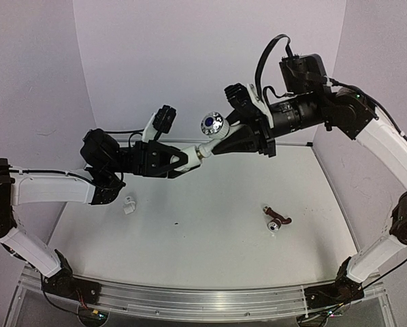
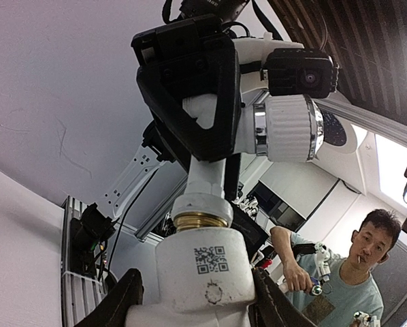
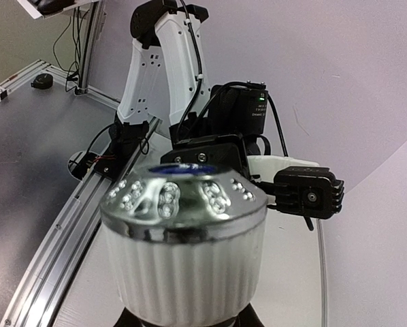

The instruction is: Install the water faucets

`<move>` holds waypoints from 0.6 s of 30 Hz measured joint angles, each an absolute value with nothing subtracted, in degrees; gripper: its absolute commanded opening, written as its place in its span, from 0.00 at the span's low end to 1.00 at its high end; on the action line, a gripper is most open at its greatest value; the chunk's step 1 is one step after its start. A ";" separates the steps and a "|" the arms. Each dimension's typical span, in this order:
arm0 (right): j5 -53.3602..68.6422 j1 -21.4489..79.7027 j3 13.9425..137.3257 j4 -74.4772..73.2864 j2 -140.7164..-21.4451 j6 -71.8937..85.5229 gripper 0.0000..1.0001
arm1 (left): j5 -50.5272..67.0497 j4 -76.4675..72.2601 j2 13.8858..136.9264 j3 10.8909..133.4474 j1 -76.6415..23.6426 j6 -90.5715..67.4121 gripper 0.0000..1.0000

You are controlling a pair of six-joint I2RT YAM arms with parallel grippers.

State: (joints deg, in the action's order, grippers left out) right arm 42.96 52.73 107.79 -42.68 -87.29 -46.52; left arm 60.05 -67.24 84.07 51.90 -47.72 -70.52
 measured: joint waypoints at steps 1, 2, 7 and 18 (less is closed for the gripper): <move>42.76 52.73 108.18 -43.24 -87.44 -46.92 0.00 | 59.96 -66.85 83.92 51.90 -47.72 -70.39 0.00; 42.59 52.73 108.36 -43.55 -87.50 -47.16 0.00 | 59.92 -66.61 83.85 51.90 -47.72 -70.30 0.00; 40.91 52.82 109.47 -45.28 -87.70 -48.53 0.00 | 59.55 -65.45 83.61 51.90 -47.72 -70.08 0.00; 38.09 53.30 95.68 -33.12 -78.96 -50.85 0.00 | 59.37 -65.41 82.72 51.88 -49.08 -70.48 0.00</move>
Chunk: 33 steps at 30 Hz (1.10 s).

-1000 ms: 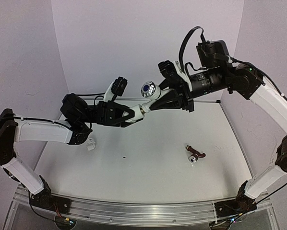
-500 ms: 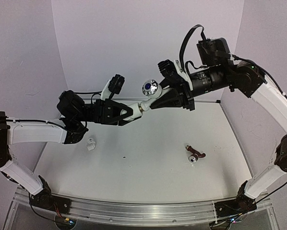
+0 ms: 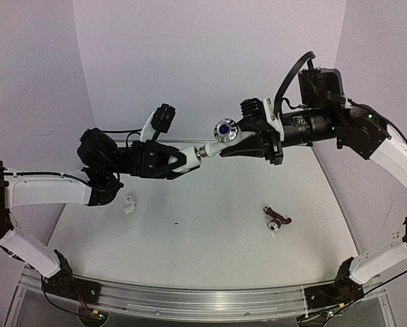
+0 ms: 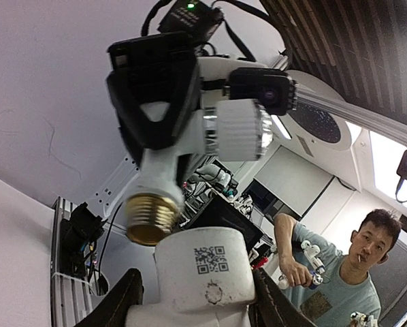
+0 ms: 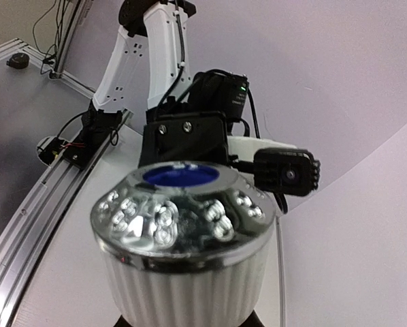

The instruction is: Install the water faucets

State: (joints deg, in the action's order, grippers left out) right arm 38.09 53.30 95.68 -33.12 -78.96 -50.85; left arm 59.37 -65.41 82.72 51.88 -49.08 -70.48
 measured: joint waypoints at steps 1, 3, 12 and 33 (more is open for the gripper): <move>37.30 53.30 94.02 -30.89 -78.02 -50.70 0.00 | 59.40 -64.95 81.43 51.88 -49.30 -70.41 0.00; 36.56 53.30 92.53 -28.64 -77.47 -50.43 0.00 | 59.37 -63.90 79.31 51.86 -49.56 -69.91 0.00; 35.24 53.28 89.32 -21.80 -77.06 -43.77 0.00 | 60.55 -61.19 75.11 51.77 -50.41 -68.75 0.00; 39.92 58.59 84.82 -15.03 -69.04 -49.56 0.00 | 63.35 -57.89 76.07 51.75 -53.06 -69.23 0.00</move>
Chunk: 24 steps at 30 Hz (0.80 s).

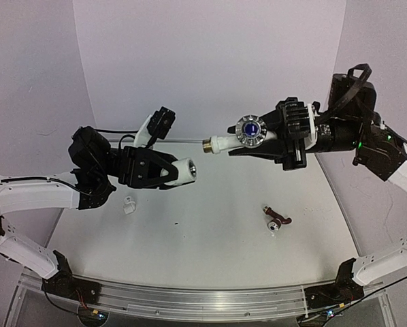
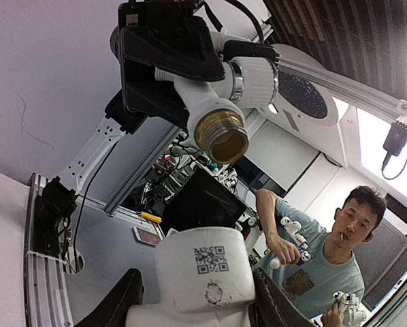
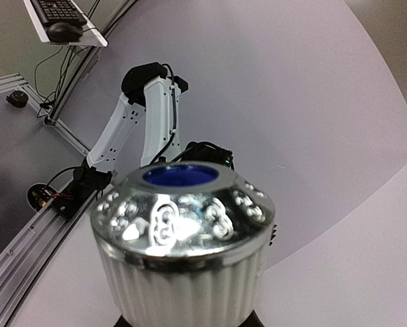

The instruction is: Install the water faucets

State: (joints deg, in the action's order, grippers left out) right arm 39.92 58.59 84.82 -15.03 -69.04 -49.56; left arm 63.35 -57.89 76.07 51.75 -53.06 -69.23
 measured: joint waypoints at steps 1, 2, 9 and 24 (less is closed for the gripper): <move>39.90 58.74 84.71 -15.03 -69.04 -49.76 0.00 | 63.31 -57.69 76.07 51.75 -53.06 -69.14 0.00; 39.90 59.13 84.42 -15.05 -69.04 -50.17 0.00 | 63.26 -57.21 76.05 51.75 -53.06 -69.04 0.00; 39.40 61.21 82.43 -17.65 -69.04 -53.08 0.00 | 62.94 -56.40 76.05 51.75 -53.10 -69.17 0.00; 35.79 63.44 81.91 -18.65 -69.47 -57.69 0.00 | 63.31 -55.33 76.29 52.16 -54.08 -69.49 0.00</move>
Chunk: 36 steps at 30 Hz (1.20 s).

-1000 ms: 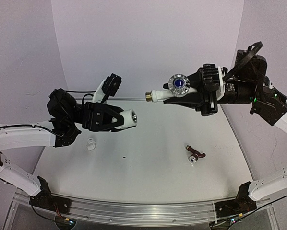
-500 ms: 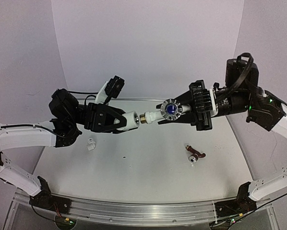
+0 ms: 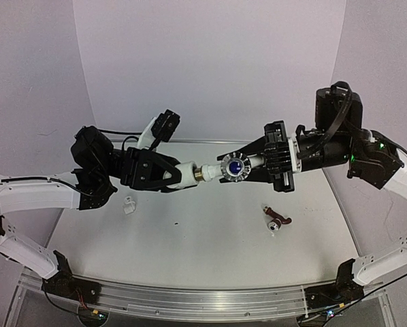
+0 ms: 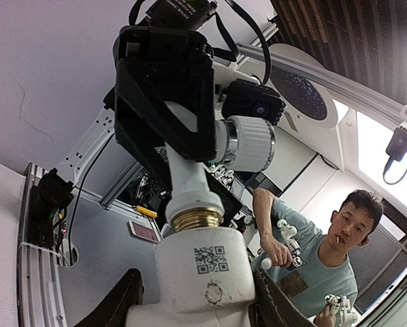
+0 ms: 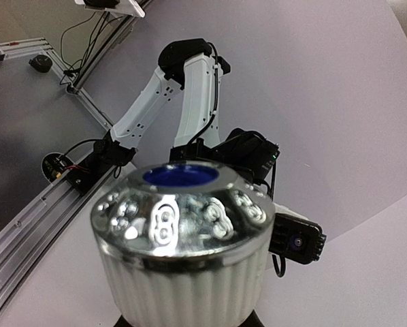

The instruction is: Install the water faucets

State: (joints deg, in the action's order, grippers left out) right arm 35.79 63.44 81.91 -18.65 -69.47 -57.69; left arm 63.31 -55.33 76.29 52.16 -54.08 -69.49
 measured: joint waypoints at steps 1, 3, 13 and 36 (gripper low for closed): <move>35.35 63.44 81.80 -18.90 -69.47 -58.15 0.00 | 63.40 -55.27 76.34 52.27 -54.24 -69.49 0.00; 35.03 63.42 81.69 -19.25 -69.47 -58.85 0.00 | 63.94 -54.89 76.38 52.49 -54.41 -69.49 0.00; 32.73 64.23 81.62 -20.67 -69.30 -61.91 0.00 | 64.69 -52.31 76.69 52.49 -54.50 -69.23 0.00; 33.19 64.97 76.69 -17.19 -66.57 -72.82 0.00 | 65.45 -50.92 78.56 53.60 -55.24 -70.00 0.00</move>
State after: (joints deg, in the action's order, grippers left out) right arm 33.19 64.97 76.69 -17.19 -66.57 -72.82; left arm 65.45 -50.92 78.56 53.60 -55.24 -70.00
